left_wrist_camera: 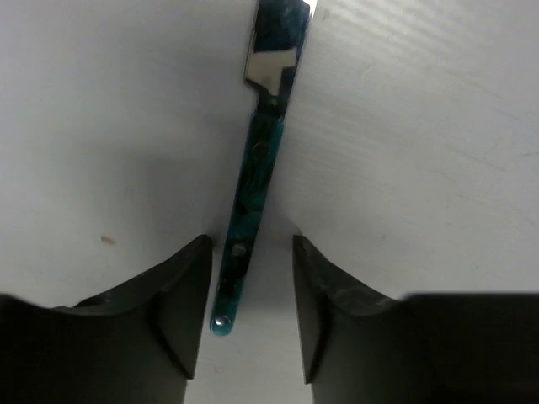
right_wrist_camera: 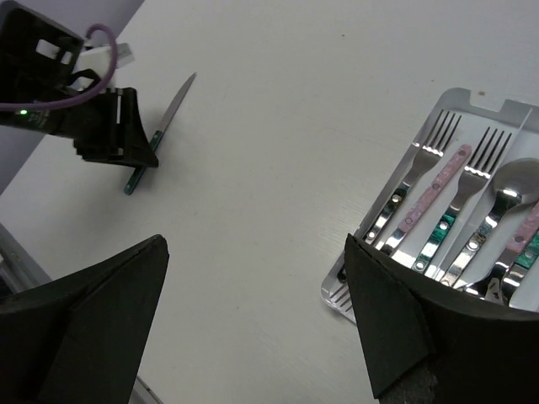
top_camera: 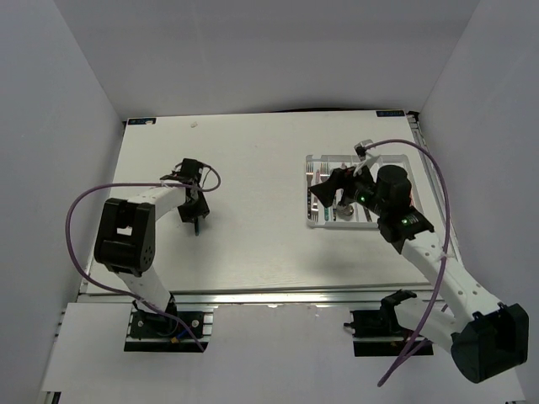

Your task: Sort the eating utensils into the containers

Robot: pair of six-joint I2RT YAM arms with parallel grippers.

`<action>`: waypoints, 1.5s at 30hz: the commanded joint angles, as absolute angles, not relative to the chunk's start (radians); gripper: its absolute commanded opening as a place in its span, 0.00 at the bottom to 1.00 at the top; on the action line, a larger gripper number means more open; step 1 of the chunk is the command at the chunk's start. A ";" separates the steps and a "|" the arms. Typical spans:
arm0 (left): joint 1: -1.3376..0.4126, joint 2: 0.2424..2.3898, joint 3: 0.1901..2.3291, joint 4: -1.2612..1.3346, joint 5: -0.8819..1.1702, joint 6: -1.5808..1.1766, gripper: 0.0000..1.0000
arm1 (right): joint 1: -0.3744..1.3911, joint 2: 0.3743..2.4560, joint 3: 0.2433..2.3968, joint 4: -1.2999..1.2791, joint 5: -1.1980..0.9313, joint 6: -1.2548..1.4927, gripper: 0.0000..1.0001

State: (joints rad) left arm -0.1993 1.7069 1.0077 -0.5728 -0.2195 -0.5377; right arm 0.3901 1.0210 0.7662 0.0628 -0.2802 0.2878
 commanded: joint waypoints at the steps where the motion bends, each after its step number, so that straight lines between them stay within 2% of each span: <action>1: -0.192 1.759 1.019 -0.555 -0.179 -0.557 0.50 | 0.393 0.953 0.753 0.133 -0.330 0.302 0.89; 4: -0.193 1.787 0.970 -0.523 -0.152 -0.571 0.35 | 0.393 0.920 0.732 0.149 -0.318 0.313 0.89; 6: -0.201 1.790 0.944 -0.491 -0.127 -0.578 0.31 | 0.393 0.908 0.706 0.201 -0.299 0.350 0.89; 7: -0.204 1.793 0.919 -0.483 -0.111 -0.580 0.14 | 0.393 0.910 0.680 0.230 -0.314 0.397 0.89; 8: -0.210 1.793 0.911 -0.477 -0.106 -0.580 0.03 | 0.393 0.920 0.667 0.286 -0.343 0.420 0.89; 9: -0.221 1.792 0.902 -0.476 -0.109 -0.584 0.00 | 0.393 0.929 0.657 0.313 -0.400 0.442 0.89; 12: -0.250 1.757 0.873 -0.471 -0.107 -0.591 0.00 | 0.393 0.951 0.612 0.423 -0.448 0.531 0.89; 15: -0.268 1.625 0.806 -0.366 0.121 -0.586 0.00 | 0.393 0.959 0.539 0.570 -0.417 0.632 0.89; 21: -0.305 1.234 0.644 -0.112 0.402 -0.678 0.00 | 0.406 1.129 0.583 0.574 -0.419 0.900 0.89; 27: -0.337 1.203 0.623 0.081 0.696 -0.781 0.00 | 0.575 1.299 0.664 0.709 -0.407 0.969 0.89; 31: -0.371 1.172 0.606 0.214 0.783 -0.883 0.00 | 0.641 1.373 0.709 0.762 -0.405 0.976 0.89; 34: -0.382 1.145 0.601 0.313 0.818 -0.923 0.00 | 0.664 1.385 0.745 0.720 -0.376 0.954 0.89; 38: -0.388 1.129 0.612 0.319 0.810 -0.922 0.00 | 0.739 1.374 0.804 0.539 -0.221 0.888 0.88; 40: -0.390 1.137 0.614 0.314 0.811 -0.919 0.00 | 0.774 1.379 0.848 0.496 -0.158 0.865 0.84; 43: -0.393 1.150 0.606 0.319 0.802 -0.919 0.00 | 0.816 1.394 0.911 0.353 -0.047 0.824 0.71; 45: -0.396 1.154 0.604 0.313 0.792 -0.914 0.00 | 0.834 1.399 0.965 0.261 0.010 0.802 0.54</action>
State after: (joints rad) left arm -0.3885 1.1576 0.6060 0.2741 0.7780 -0.9138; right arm 0.8101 1.3960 0.8837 0.4019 -0.1410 0.8566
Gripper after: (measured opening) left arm 0.108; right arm 0.572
